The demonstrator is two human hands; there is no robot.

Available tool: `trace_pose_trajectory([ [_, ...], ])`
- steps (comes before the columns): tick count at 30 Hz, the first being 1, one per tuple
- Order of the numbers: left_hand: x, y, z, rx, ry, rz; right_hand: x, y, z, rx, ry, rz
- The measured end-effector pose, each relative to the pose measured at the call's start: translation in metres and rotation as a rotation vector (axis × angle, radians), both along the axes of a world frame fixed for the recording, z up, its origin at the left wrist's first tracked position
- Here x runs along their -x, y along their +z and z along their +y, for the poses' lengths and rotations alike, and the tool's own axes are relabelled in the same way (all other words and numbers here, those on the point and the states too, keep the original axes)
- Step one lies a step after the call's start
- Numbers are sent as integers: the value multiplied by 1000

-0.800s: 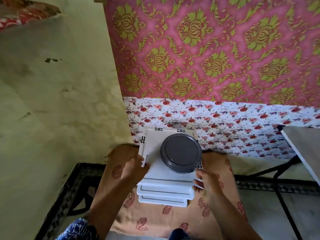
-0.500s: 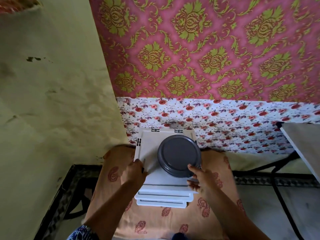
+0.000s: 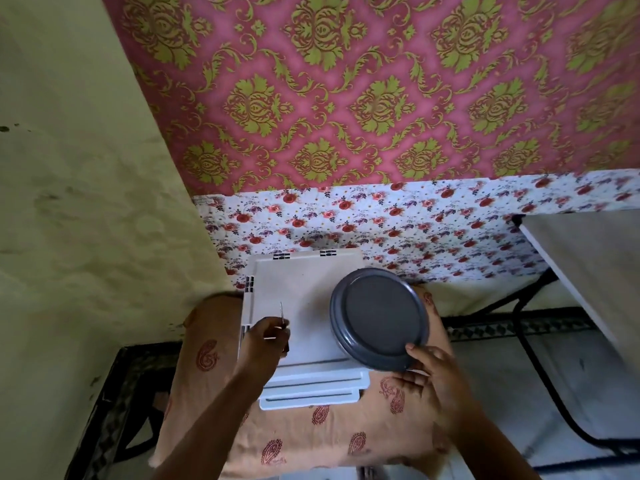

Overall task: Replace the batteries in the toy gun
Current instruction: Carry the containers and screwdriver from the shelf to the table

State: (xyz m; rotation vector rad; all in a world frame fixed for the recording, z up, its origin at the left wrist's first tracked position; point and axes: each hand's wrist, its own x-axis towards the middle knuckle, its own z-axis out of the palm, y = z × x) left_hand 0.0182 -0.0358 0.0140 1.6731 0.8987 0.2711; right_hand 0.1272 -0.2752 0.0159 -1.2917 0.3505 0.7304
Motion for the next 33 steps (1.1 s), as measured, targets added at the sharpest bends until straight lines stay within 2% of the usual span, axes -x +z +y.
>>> trace_pose_trajectory([
  [4, -20, 14, -48, 197, -38, -80, 13, 13, -53, 47, -121, -58],
  [7, -34, 24, -94, 272, -125, -105, 25, 23, -96, 46, -199, -83],
  [12, -60, 34, -180, 283, -317, -116, 35, 28, -186, 96, -338, -82],
  [21, -111, 35, -364, 333, -514, -136, 32, 33, -379, 104, -504, -61],
  [26, -139, 37, -457, 328, -526, -170, 22, 36, -471, 140, -568, -88],
  [33, -180, 44, -531, 415, -542, -152, -10, 34, -551, 129, -637, -57],
])
